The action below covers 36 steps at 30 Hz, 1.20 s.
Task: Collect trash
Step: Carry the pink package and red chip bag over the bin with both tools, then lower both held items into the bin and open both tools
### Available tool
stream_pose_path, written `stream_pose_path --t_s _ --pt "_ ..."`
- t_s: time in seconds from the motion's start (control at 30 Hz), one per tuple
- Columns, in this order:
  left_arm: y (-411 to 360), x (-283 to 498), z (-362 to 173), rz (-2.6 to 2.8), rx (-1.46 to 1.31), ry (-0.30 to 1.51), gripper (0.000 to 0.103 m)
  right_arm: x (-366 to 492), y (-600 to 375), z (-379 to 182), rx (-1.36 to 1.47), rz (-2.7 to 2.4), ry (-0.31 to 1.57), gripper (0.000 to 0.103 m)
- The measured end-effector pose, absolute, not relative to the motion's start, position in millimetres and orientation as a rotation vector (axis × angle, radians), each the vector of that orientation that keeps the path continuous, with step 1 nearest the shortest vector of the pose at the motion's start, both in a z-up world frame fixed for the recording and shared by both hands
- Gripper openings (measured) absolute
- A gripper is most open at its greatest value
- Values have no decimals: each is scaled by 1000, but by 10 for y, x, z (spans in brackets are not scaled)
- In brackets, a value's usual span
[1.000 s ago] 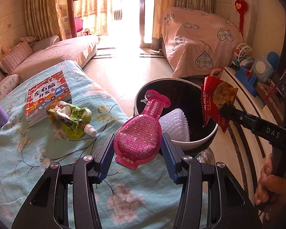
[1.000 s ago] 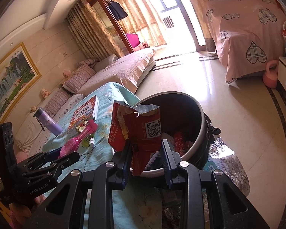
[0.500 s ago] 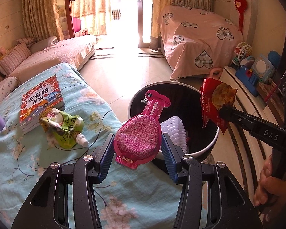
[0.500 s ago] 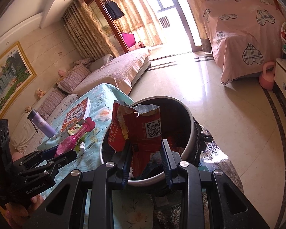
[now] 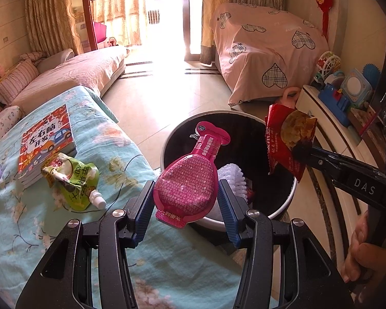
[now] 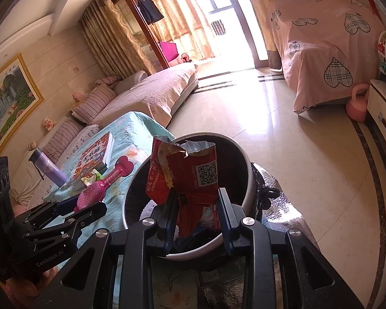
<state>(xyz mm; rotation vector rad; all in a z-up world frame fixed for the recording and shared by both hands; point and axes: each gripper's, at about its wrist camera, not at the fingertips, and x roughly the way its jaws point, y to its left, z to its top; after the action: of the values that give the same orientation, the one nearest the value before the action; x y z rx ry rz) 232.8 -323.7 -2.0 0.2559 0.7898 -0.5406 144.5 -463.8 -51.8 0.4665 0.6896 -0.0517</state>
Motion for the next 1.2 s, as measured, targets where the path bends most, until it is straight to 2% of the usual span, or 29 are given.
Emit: stream_pose_path --t_s 1.2 --pt "-3516 2655 -161 -522 274 852 49 1734 -4690 -626 433 -55 767 30"
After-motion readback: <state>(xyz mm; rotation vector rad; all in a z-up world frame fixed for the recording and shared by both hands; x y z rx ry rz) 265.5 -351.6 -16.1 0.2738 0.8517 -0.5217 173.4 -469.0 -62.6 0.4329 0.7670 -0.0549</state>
